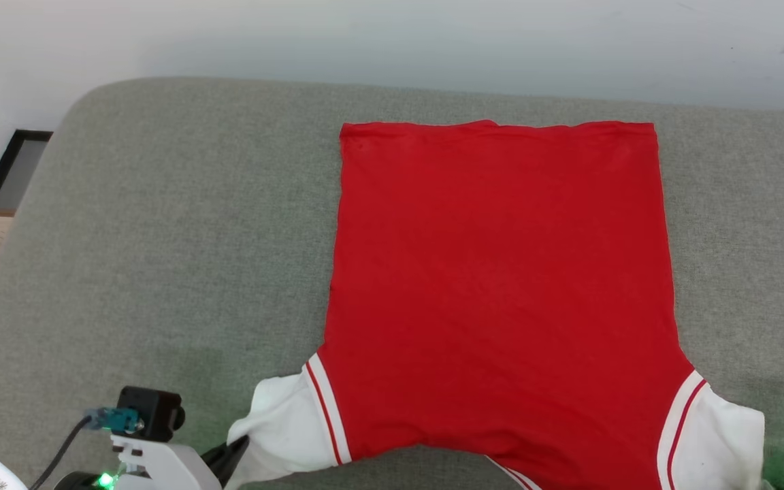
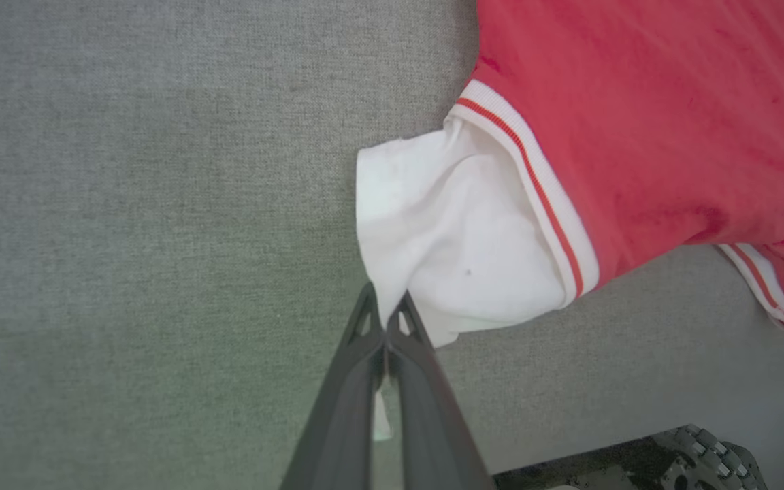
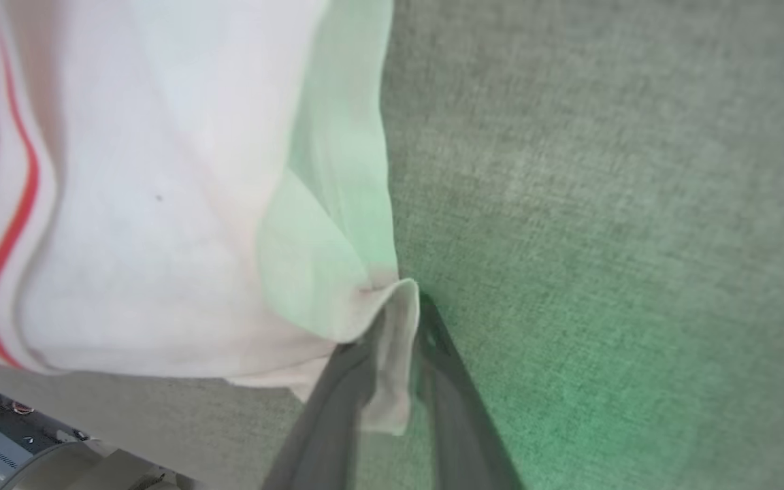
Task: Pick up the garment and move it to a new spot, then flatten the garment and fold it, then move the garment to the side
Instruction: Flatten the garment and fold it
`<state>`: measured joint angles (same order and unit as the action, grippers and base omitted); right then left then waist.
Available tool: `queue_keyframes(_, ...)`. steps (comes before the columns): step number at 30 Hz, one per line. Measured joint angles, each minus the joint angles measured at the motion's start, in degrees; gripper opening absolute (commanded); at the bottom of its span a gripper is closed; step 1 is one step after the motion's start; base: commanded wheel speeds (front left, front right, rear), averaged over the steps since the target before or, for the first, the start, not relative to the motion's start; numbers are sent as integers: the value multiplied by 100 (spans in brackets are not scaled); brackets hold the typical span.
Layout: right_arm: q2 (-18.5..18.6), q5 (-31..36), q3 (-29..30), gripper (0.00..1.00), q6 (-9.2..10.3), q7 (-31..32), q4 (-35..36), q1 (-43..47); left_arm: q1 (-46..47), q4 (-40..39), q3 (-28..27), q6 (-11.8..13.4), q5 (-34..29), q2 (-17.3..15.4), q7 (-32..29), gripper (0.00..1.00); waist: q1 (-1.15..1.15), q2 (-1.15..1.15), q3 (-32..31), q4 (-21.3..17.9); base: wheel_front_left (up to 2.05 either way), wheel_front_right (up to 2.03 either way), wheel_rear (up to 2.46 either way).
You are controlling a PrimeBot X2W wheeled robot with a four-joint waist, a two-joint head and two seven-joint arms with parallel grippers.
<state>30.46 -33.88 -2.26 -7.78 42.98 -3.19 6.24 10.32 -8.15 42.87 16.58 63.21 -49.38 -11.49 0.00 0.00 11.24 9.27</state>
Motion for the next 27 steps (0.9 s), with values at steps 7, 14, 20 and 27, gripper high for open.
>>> queue_keyframes(7,182,-98,23,100,3,291,428,-147,4,14,-2,-1,-31,49,94,0,0,0,14,-29,0,0,0)
queue_keyframes(14,299,-235,657,100,26,1166,1596,-274,57,-75,23,-1,-135,102,152,0,0,0,91,-17,0,0,0)
queue_keyframes(20,285,169,769,100,26,1011,1818,-1613,397,-78,113,-147,-291,349,151,0,0,0,315,100,0,0,0)
queue_keyframes(27,178,881,167,100,26,-53,149,-3627,979,232,298,-504,-504,820,144,0,0,0,624,447,0,0,0)
